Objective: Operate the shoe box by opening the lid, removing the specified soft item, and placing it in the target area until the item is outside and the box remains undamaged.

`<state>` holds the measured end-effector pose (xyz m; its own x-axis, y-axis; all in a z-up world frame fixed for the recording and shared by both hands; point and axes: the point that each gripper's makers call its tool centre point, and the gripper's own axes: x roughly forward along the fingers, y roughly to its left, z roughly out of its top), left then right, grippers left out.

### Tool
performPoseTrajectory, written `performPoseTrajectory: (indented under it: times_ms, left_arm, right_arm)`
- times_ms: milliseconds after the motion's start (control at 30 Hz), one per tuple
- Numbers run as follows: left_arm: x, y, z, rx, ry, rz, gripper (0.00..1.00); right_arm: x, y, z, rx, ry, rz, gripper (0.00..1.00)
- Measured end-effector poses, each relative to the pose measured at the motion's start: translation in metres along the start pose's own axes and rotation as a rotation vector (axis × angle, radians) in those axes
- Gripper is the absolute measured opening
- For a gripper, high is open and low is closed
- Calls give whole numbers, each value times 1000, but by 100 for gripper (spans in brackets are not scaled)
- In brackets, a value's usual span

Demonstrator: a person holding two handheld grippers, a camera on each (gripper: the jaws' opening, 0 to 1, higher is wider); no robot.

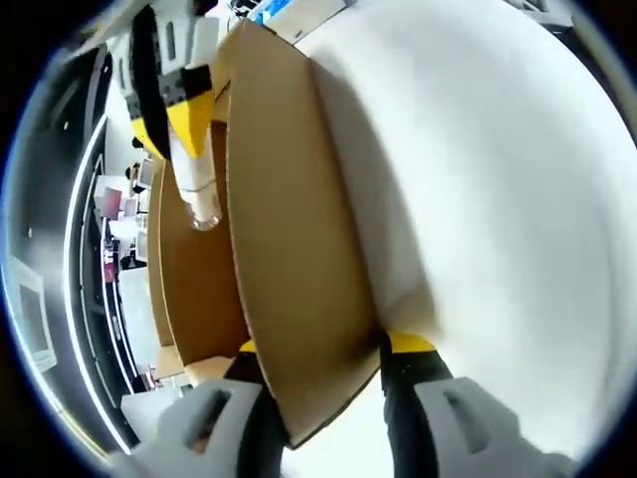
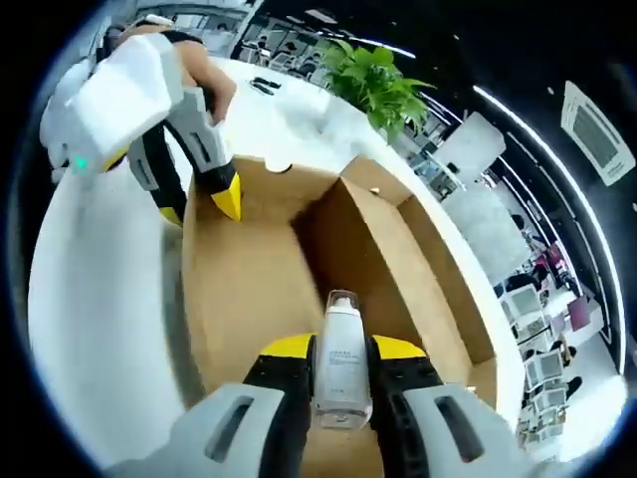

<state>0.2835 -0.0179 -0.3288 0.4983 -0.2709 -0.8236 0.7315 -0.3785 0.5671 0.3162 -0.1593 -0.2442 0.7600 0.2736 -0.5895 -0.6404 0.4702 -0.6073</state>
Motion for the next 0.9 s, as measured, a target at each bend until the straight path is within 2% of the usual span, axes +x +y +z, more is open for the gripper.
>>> performPoseTrajectory:
  times_ms: [100, 167, 267, 433, 633, 767, 800, 833, 867, 900]
  left_arm:
    - [0, 0, 0, -4, 3, 1, 34]
    - [-1, 0, 0, -4, 3, 1, 34]
    - [-1, 0, 0, 0, -2, 0, 34]
    - [-1, 1, -1, -1, -1, 0, 34]
    - [-3, -2, 1, -3, -1, 0, 34]
    - [-3, 0, 1, -7, 4, 0, 34]
    - [-2, 1, 1, -8, 5, 1, 34]
    - [-2, 1, 1, -8, 6, 2, 34]
    - [-1, 2, 0, -9, 8, 3, 34]
    - [-1, 2, 0, -10, 8, 3, 34]
  right_arm:
    - [-13, -5, 6, 3, -14, -28, 20]
    - [-27, -11, 10, -14, -26, -77, 20]
    - [-52, -20, 7, -45, 0, -138, 20]
    - [-95, -32, -3, 5, -7, -214, 20]
    - [-150, -61, -36, 76, 22, -334, 19]
    - [-183, -74, -70, 174, 49, -391, 18]
    - [-190, -77, -81, 199, 47, -397, 0]
    - [-195, -77, -88, 90, 62, -368, 0]
    - [-207, -85, -111, 222, 93, -454, 0]
    - [-207, -82, -121, 252, 114, -431, 0]
